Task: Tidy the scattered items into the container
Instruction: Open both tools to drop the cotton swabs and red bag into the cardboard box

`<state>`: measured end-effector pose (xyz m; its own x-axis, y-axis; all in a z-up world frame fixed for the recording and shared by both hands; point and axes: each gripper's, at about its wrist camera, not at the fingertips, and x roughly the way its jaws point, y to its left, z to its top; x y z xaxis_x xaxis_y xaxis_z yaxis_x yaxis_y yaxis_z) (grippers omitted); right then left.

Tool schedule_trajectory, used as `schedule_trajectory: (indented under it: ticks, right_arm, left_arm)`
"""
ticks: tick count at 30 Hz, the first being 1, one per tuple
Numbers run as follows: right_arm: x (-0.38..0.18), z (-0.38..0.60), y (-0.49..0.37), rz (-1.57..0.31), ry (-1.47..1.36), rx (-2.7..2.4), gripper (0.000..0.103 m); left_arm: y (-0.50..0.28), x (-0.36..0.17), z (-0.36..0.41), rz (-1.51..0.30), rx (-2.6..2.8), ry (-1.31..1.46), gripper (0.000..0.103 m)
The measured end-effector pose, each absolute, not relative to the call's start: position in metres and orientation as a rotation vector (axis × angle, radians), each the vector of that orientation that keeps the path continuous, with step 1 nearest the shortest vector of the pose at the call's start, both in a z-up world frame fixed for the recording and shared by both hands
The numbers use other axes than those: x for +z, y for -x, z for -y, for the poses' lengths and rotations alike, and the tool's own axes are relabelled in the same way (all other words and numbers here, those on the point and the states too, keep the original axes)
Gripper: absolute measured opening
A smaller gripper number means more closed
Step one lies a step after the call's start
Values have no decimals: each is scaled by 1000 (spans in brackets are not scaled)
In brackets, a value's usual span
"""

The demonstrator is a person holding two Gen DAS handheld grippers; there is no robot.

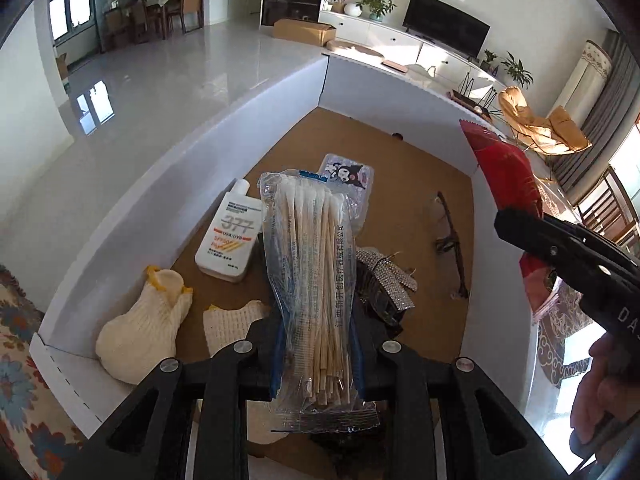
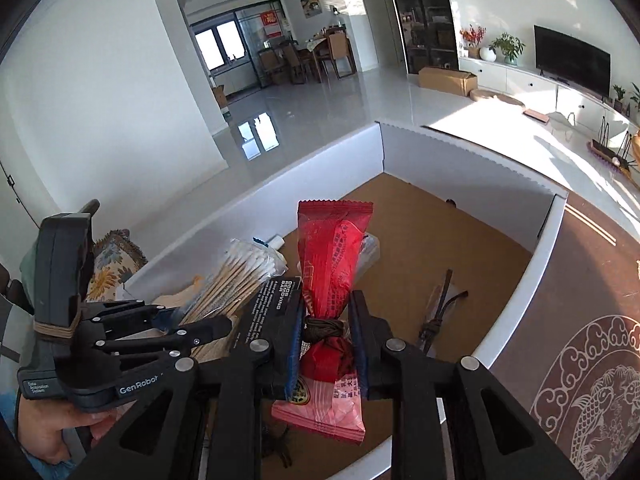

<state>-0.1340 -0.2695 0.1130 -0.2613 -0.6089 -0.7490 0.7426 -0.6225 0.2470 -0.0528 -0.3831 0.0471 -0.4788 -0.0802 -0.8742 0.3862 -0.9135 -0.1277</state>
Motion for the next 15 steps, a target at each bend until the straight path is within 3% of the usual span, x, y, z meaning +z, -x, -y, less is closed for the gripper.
schedule_trajectory:
  ticks: [1,2,3,5,10,15]
  right_arm:
    - [102,276,139,-212,-1149,-1942,45]
    - [93,279,143,-216,-1203,-1903,66]
    - [89,278,145,-206,-1230,-1869,70]
    - [94,269,144,-194,-1208,-1879,70]
    - [130,225,132,-230,-1121,-1988,72]
    - [144,196,116,-300,-1079,-2015,72]
  left_arm:
    - [53,42,383,-455,-2424,-1441,33]
    - [53,40,382,-454,-2409,-1446,48]
    - [50,39,381,-452,-2404,-1433,71]
    - [40,43,379,-448,-2401,-1377,93]
    - [17,76,365,-439,-2376,-1216,93]
    - [7,117,336,-284,-2346,-1019,96]
